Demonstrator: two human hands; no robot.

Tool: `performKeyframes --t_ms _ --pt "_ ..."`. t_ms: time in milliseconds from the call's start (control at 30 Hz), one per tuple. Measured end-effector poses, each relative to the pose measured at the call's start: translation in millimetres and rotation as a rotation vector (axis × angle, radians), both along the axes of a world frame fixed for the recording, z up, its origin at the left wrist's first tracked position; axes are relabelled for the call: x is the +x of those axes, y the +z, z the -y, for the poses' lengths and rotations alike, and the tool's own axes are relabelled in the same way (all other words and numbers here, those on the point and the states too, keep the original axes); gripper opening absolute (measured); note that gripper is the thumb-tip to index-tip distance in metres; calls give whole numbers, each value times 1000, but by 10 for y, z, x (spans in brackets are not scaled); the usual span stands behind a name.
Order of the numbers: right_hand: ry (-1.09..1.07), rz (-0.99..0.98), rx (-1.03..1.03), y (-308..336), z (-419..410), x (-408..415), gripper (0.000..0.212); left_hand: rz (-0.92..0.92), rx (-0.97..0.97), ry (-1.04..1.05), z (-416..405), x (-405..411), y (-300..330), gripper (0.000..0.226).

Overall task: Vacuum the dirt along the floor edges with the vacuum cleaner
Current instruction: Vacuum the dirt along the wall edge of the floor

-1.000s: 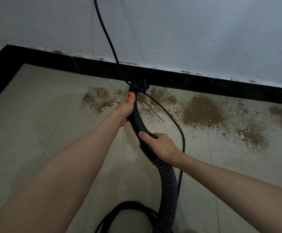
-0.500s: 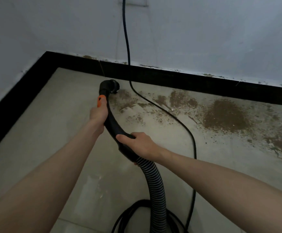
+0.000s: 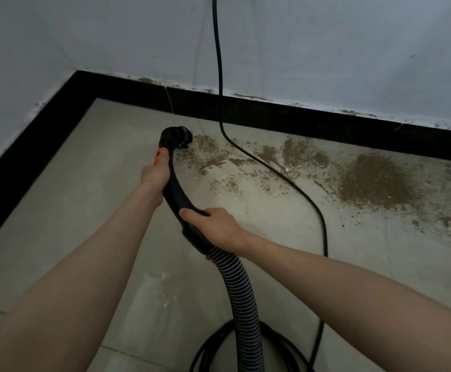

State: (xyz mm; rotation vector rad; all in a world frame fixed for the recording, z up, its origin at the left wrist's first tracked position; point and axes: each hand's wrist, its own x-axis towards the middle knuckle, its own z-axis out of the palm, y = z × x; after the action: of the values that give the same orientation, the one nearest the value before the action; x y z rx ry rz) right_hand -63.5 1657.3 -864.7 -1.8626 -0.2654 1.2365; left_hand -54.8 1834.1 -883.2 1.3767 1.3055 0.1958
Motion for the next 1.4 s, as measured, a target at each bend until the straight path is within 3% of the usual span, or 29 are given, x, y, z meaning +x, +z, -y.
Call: performKeyframes --t_ms 1100,1400 --pt "-321 -61 -36 220 1046 97 47 -52 -41 -399 1179 653 86 56" --pt "-360 -43 -73 233 1154 118 44 -29 -90 -449 1345 777 86 65"
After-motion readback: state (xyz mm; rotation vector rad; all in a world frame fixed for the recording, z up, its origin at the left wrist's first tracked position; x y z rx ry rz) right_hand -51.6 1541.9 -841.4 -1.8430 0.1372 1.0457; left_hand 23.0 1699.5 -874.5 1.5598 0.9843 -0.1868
